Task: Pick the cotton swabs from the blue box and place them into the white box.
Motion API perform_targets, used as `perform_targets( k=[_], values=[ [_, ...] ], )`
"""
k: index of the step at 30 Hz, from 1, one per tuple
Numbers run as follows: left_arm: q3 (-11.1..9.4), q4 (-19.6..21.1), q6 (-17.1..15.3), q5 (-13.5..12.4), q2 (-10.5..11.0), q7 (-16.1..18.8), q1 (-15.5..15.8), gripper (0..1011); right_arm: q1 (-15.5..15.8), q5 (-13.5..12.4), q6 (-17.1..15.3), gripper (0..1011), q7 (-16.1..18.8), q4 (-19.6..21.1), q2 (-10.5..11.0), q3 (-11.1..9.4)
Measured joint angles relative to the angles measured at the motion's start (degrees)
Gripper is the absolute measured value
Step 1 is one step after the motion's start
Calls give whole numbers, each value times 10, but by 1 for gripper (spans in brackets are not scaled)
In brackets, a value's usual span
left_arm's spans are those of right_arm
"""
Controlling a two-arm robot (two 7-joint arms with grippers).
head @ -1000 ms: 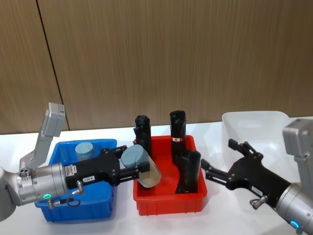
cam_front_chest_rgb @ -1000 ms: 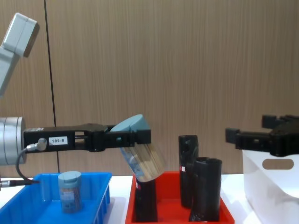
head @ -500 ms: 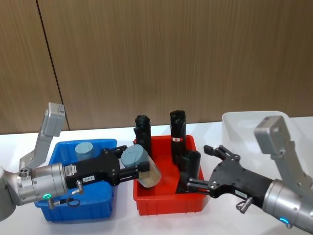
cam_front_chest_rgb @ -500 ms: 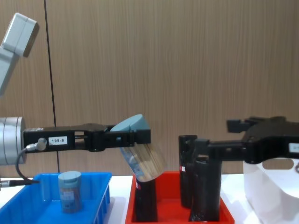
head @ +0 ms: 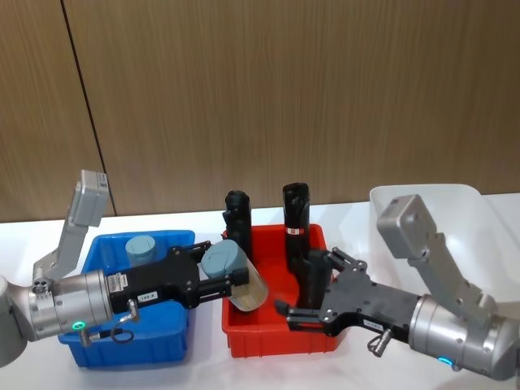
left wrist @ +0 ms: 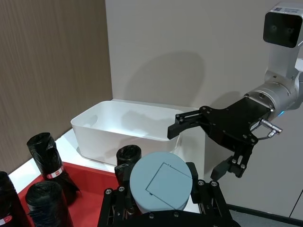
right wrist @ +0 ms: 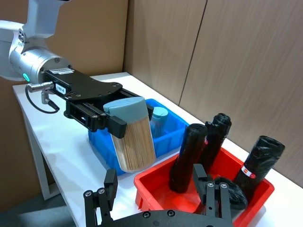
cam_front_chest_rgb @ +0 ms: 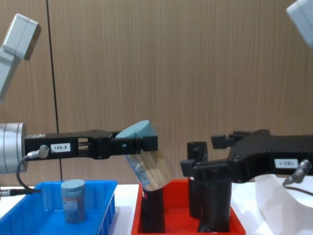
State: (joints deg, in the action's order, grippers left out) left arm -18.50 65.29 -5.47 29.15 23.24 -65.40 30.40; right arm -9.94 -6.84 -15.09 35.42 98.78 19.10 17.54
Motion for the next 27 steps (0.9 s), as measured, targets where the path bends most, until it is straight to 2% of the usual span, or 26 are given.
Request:
perform_targets(
  k=[27],
  values=[
    [0,0,0,0,0,0,0,659,-44,53,1,1001,34,-49,-32,31]
  ],
)
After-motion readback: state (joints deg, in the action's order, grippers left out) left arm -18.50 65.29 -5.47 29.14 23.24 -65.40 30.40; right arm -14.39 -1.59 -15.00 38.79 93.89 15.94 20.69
